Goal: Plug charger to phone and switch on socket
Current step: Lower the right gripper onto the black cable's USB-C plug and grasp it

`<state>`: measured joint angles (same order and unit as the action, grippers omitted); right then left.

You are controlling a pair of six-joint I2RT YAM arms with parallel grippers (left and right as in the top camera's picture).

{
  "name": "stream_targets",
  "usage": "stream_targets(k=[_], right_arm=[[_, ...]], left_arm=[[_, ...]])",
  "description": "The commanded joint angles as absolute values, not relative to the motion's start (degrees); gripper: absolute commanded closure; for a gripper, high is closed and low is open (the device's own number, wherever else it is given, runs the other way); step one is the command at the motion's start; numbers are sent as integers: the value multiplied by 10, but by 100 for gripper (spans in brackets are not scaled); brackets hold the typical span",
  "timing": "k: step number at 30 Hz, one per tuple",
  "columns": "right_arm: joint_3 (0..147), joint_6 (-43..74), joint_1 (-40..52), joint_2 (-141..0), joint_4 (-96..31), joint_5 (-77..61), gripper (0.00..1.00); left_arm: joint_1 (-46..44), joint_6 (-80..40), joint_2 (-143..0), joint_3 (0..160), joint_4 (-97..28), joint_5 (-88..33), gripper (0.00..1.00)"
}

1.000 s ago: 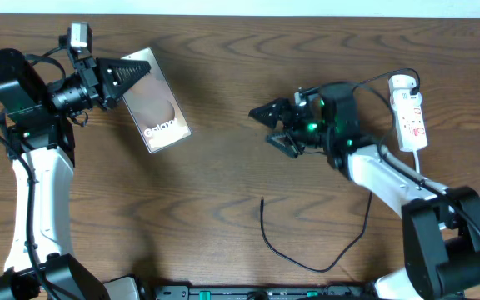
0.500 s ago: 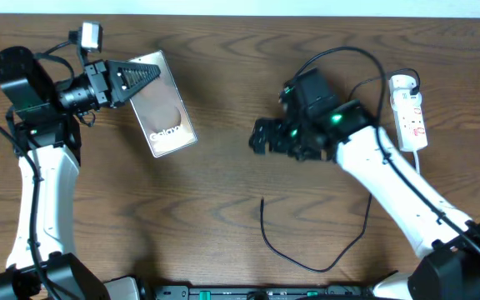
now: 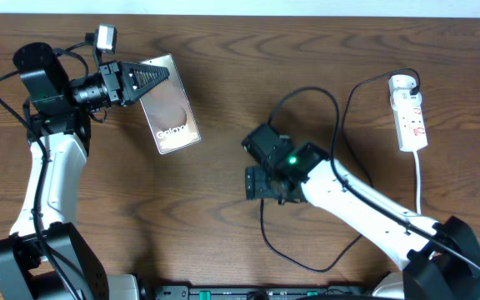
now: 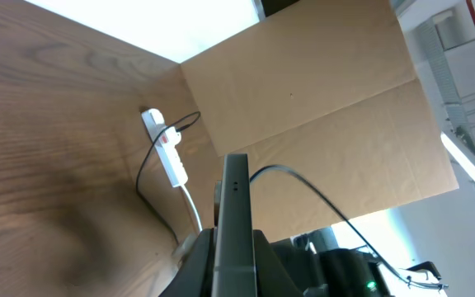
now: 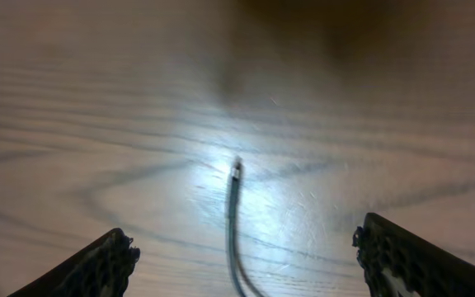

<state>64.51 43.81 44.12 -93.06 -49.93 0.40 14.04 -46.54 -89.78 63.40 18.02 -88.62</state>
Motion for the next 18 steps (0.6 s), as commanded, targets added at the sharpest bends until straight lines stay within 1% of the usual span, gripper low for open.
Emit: stream_targets(k=[1,7,10,15,18], right_arm=[[601,511,460,-930,-477,26,16],[557,534,490,-930,-426,20,23],[544,552,505,-930,-411,28,34],[527,597,530,-931,-399,67,45],[518,600,536,-931,-388,74,45]], left_arm=[[140,-452,-896,640,183,-901,93],[140,-449,-896,640,183,-901,93],[140,-446,-896,640,183,-900,93],[140,-446,-896,640,183,-900,93],[140,-446,-896,640,183,-900,92]])
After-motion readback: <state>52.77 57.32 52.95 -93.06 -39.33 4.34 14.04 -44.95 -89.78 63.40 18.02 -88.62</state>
